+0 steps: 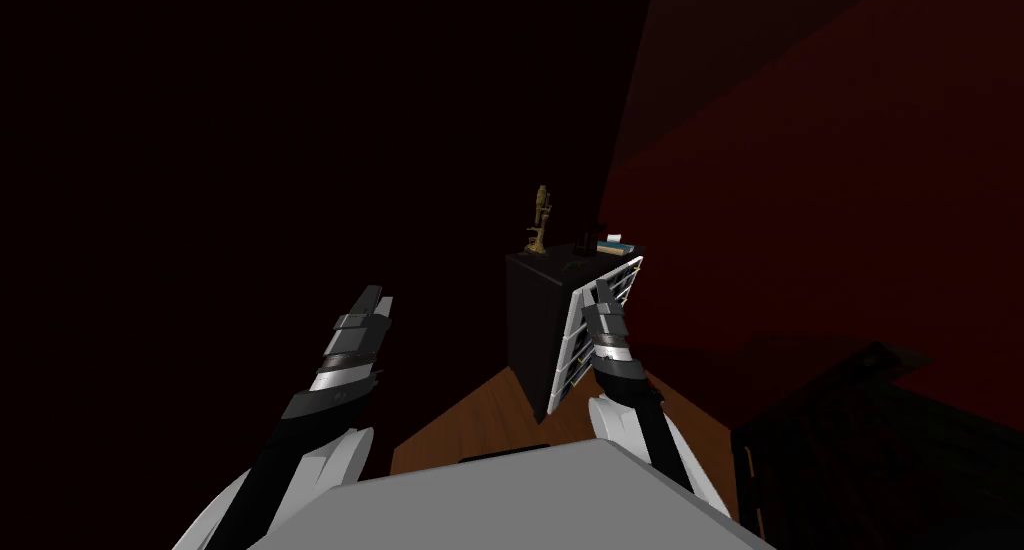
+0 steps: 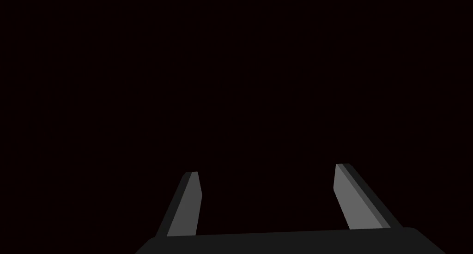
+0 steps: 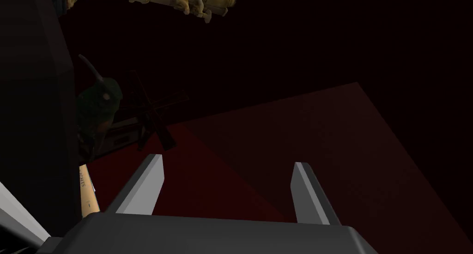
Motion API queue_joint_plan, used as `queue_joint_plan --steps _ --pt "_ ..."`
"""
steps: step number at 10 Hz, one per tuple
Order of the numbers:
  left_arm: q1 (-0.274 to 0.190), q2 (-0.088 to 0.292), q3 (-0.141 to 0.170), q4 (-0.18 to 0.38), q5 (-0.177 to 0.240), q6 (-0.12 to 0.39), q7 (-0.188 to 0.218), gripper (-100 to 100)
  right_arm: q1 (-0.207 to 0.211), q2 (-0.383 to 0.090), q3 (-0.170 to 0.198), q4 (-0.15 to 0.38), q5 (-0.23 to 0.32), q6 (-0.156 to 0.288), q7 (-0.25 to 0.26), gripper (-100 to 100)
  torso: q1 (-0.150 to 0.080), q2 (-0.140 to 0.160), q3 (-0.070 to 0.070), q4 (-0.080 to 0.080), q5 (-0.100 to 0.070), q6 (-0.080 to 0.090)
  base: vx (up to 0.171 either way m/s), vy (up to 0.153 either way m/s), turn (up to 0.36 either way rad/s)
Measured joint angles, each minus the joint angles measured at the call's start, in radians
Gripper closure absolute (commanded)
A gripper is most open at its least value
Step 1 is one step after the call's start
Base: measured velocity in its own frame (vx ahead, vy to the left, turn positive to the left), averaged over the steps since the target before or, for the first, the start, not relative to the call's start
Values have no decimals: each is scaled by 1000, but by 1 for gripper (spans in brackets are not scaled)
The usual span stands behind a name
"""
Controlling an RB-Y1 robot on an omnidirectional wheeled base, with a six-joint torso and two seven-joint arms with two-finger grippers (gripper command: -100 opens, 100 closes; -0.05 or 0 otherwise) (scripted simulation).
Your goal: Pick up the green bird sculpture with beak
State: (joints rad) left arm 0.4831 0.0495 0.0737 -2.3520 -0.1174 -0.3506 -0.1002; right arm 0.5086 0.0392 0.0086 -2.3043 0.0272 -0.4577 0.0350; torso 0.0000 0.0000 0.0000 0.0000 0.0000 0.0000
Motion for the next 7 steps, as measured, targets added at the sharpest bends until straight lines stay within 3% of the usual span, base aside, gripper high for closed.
queue_joint_plan --steps 7 --pt "0 0 0 0 0 0 0 0 4 -189 -40 33 43 -21 -22 -100 -3 2 1 0 -1 0 -23 -34 -33"
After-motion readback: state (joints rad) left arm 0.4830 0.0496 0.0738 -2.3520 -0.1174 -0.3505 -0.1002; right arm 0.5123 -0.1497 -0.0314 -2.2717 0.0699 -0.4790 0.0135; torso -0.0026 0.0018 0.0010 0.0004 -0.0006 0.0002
